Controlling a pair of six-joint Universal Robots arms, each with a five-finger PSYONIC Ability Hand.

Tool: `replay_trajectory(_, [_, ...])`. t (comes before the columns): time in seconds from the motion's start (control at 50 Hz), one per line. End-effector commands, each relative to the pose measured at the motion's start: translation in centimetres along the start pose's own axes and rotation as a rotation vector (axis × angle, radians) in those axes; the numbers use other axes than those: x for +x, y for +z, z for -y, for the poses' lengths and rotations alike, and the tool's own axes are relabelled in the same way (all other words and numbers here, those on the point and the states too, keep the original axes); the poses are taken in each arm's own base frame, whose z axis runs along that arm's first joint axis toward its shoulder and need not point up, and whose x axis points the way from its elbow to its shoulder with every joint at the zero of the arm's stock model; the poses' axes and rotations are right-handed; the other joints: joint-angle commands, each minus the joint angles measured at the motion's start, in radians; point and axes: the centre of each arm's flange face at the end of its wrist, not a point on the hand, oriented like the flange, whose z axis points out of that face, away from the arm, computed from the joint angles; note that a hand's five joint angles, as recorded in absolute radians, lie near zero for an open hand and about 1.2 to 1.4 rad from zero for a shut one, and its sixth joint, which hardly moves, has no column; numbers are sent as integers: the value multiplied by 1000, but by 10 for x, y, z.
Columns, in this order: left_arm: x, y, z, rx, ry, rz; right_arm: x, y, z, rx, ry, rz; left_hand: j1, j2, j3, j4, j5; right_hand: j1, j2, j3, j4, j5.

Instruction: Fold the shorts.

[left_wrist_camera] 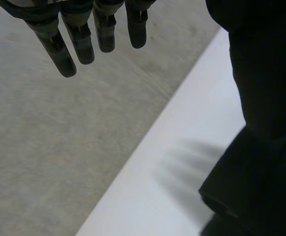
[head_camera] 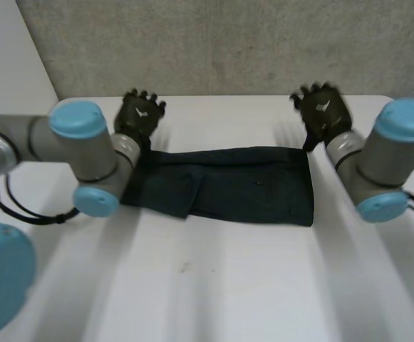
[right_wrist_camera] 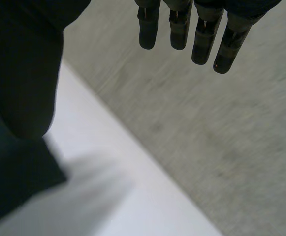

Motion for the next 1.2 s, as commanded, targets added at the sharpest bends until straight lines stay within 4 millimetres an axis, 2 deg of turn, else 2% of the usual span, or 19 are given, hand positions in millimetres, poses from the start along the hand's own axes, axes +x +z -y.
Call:
replay_trajectory(0.02, [-37,-49,20,-50,-170,19,16,-55,60,-8,232,40,54,50,40,47,30,-27,-44,-37,-56,-60])
replay_trajectory(0.06, [-36,-62,16,-84,-219,5,10,-67,56,-65,267,86,101,96,87,94,77,-27,-44,-37,-56,-60])
replay_trajectory(0.08, [-33,-74,9,-120,-269,-13,1,-79,46,-144,299,141,151,146,137,143,127,-27,-44,-37,-56,-60])
replay_trajectory(0.16, [-21,-95,-12,-198,-351,-86,-12,-104,22,-320,368,238,274,269,260,267,250,-27,-44,-37,-56,-60])
replay_trajectory(0.22, [-15,-101,-21,-216,-364,-140,-16,-117,9,-406,397,267,345,340,331,337,321,47,30,37,18,14])
replay_trajectory(0.28, [-11,-102,-28,-221,-378,-188,-17,-119,2,-423,400,264,392,387,378,384,368,65,48,55,36,32])
replay_trajectory(0.34, [1,-99,-46,-263,-385,-221,-19,-118,-13,-435,403,257,401,396,387,393,377,83,66,73,54,50])
replay_trajectory(0.44, [6,-86,-59,-273,-347,-221,-23,-113,-31,-431,395,248,506,502,492,499,482,247,230,237,218,214])
replay_trajectory(0.5, [3,-78,-68,-286,-310,-199,-26,-110,-42,-433,389,246,729,724,715,721,705,256,239,246,227,223])
replay_trajectory(0.54, [-7,-72,-79,-309,-283,-154,-29,-107,-49,-438,391,247,946,941,932,938,922,276,259,266,247,243])
replay_trajectory(0.62, [-17,-71,-86,-337,-238,-101,-31,-104,-58,-450,393,249,1193,1188,1179,1185,1169,314,298,305,286,282])
replay_trajectory(0.74, [-18,-72,-87,-352,-186,-74,-33,-101,-56,-437,387,257,1188,1183,1174,1180,1163,359,342,349,330,326])
replay_trajectory(0.82, [-16,-76,-88,-365,-175,-90,-32,-98,-55,-420,382,252,1109,1104,1095,1101,1085,362,345,352,333,329])
replay_trajectory(0.88, [-14,-81,-89,-377,-178,-99,-32,-95,-55,-399,377,247,699,694,685,691,675,429,412,419,400,396])
replay_trajectory(0.9, [-13,-83,-87,-374,-177,-101,-32,-94,-57,-393,375,244,462,457,448,454,438,476,459,466,447,443])
replay_trajectory(0.92, [-14,-84,-84,-368,-175,-100,-32,-93,-57,-391,374,243,410,405,396,403,386,493,477,484,465,461])
replay_trajectory(1.02, [-19,-87,-67,-331,-168,-91,-32,-91,-58,-387,375,240,289,285,276,282,265,500,483,490,471,467])
replay_trajectory(1.2, [-37,-96,-37,-264,-160,-46,-41,-95,-51,-385,387,263,283,279,270,276,259,473,456,463,444,440])
